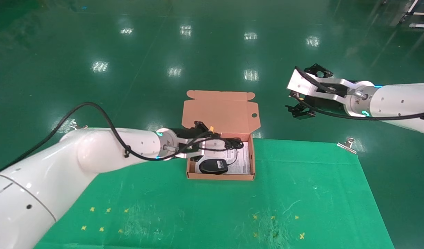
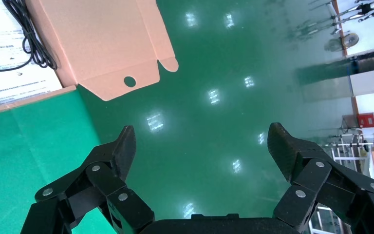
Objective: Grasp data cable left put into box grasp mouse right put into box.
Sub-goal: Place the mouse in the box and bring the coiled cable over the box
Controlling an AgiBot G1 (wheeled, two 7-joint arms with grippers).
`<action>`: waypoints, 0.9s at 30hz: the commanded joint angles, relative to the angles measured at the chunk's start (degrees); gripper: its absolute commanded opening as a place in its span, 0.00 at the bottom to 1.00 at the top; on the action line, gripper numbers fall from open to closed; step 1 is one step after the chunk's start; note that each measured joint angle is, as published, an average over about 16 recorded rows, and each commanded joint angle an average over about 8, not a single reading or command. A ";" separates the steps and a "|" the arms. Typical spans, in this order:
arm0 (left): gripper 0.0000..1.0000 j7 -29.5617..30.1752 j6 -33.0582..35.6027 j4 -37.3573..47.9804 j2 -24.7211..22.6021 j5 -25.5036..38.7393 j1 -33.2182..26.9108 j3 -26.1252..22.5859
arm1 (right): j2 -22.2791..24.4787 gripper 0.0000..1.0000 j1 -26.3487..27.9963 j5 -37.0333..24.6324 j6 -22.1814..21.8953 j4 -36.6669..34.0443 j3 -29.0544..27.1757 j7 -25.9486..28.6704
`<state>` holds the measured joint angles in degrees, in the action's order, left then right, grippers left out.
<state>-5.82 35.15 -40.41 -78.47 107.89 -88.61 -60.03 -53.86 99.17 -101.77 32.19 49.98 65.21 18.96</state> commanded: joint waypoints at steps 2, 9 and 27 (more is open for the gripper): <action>0.00 -0.59 -1.71 0.75 -0.12 -2.51 0.18 -2.90 | 1.50 1.00 0.08 -2.46 0.56 3.20 0.63 3.64; 0.00 -0.39 -4.68 1.48 -0.20 -6.96 -0.11 -9.06 | 4.86 1.00 0.03 -8.60 2.29 10.68 1.30 11.92; 1.00 3.27 -7.27 2.52 -0.36 -10.82 -2.31 -17.80 | 6.76 1.00 -0.81 -18.80 4.24 19.53 1.24 23.59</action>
<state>-2.80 28.03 -37.94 -78.81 97.32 -90.86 -77.42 -47.20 98.43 -120.14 36.39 69.07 66.43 42.13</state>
